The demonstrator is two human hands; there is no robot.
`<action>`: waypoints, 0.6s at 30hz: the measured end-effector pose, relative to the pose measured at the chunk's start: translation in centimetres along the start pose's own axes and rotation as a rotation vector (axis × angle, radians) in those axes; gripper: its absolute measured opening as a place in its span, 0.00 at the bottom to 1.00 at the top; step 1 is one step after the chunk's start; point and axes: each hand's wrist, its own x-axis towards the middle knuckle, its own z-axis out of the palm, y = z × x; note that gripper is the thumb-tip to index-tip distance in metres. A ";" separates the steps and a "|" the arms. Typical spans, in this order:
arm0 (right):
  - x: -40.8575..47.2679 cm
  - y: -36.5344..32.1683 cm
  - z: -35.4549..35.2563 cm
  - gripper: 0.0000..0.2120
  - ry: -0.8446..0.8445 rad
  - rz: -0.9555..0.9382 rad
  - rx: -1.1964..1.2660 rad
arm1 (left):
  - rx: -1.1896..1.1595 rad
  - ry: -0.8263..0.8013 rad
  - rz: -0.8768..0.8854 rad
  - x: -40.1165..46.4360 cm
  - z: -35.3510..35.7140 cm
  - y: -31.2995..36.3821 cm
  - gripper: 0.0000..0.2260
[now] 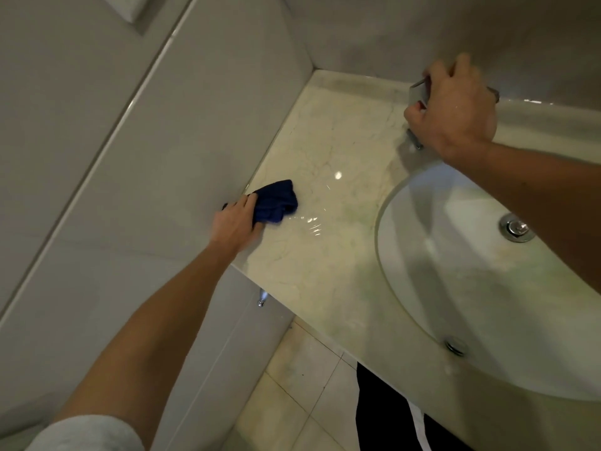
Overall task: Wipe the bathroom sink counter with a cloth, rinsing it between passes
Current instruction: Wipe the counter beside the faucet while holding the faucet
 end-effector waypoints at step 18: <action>-0.2 -0.3 -0.3 0.22 -0.023 0.012 -0.002 | -0.380 0.050 -0.449 -6.8 -0.2 10.5 0.14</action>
